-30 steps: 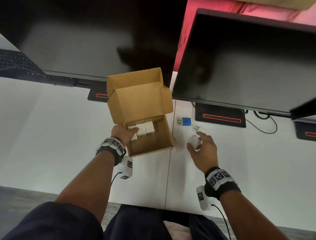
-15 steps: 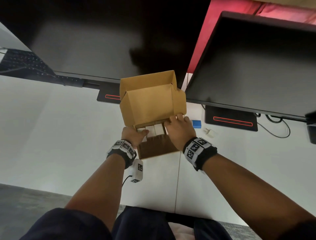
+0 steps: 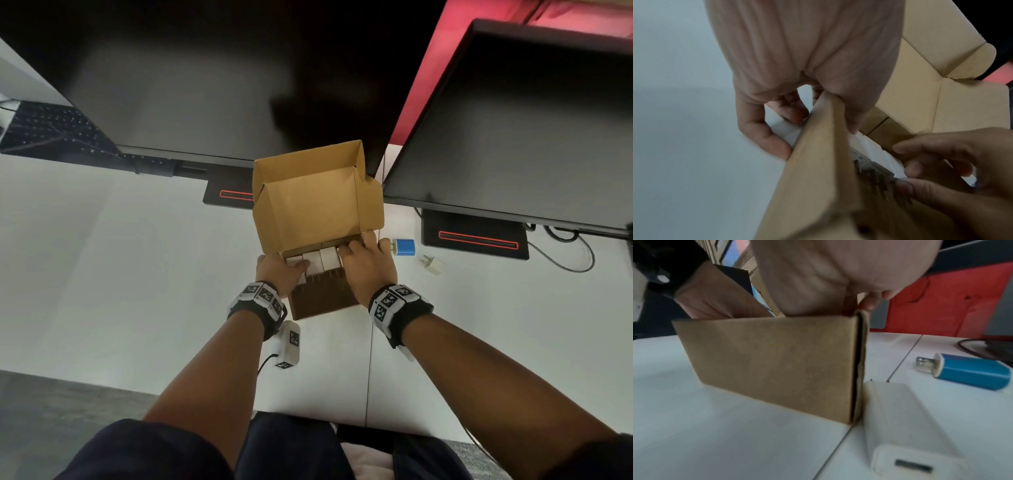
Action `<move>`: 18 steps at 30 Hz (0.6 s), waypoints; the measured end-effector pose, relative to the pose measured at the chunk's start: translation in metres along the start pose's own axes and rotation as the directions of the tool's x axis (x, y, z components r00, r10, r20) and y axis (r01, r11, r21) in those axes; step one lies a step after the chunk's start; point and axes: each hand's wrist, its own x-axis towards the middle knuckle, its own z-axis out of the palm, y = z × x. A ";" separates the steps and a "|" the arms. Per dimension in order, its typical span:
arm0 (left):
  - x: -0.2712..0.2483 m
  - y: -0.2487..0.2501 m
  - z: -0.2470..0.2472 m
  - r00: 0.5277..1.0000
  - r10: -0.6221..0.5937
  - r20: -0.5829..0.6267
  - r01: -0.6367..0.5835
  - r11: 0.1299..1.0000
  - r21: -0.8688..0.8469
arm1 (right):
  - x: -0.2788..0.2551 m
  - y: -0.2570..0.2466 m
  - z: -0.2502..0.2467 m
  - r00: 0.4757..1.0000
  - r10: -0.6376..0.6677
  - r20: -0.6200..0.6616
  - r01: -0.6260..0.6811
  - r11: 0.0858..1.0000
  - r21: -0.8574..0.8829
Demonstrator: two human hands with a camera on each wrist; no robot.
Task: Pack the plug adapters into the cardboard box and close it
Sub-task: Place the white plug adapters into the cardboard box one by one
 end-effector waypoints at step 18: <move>-0.018 0.006 -0.013 0.999 0.011 0.033 -0.008 0.996 -0.093 | -0.026 0.016 0.013 0.999 -0.043 -0.003 0.043 0.998 0.045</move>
